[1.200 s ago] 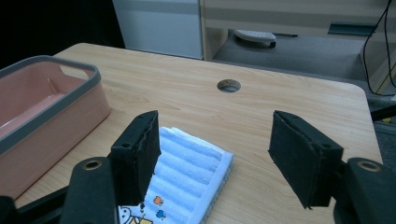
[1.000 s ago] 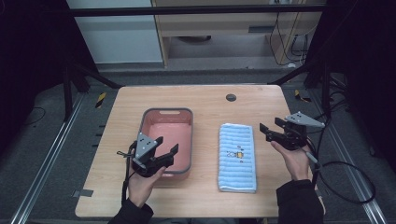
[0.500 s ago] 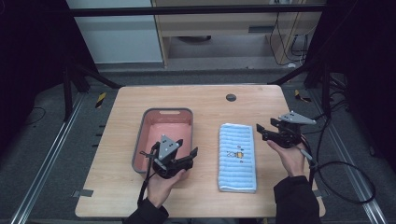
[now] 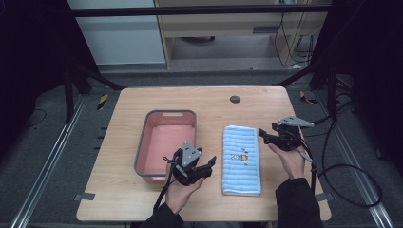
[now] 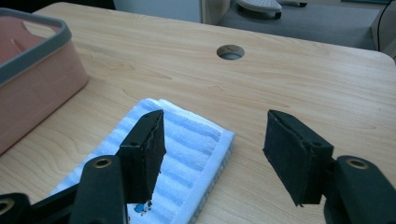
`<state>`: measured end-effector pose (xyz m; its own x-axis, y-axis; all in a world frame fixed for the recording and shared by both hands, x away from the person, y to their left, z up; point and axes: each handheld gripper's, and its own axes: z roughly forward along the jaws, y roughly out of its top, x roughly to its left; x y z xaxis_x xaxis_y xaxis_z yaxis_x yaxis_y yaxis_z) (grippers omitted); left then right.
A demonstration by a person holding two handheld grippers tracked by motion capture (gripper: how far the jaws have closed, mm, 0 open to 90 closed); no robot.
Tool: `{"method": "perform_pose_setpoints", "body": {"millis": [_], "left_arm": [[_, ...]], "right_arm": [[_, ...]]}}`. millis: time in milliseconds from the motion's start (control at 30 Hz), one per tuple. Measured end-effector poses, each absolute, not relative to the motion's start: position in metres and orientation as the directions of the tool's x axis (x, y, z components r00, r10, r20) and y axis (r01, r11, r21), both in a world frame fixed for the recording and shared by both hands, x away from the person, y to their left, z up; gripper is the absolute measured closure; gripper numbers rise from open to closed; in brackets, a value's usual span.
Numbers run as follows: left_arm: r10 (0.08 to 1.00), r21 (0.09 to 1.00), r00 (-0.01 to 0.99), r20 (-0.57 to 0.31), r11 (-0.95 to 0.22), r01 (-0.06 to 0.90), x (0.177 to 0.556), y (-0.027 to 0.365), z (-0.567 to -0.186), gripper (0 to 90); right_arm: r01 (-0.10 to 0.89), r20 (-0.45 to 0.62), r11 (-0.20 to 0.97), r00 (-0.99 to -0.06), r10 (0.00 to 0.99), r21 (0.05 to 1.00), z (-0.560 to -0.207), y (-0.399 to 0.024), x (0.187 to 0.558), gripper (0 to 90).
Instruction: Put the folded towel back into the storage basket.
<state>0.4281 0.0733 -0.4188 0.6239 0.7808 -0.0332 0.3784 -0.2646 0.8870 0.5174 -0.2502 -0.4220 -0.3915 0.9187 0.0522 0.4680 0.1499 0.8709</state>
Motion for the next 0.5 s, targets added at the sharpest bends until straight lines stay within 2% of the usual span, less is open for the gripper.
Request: {"method": "perform_pose_setpoints", "body": {"millis": [500], "left_arm": [[0.764,0.866,0.646,-0.018,-0.31,0.391,0.43,0.049,-0.437,46.8]], "right_arm": [[0.495,0.049,0.172,-0.402,0.914,0.852,-0.443,-0.247,0.524,42.0]]}}
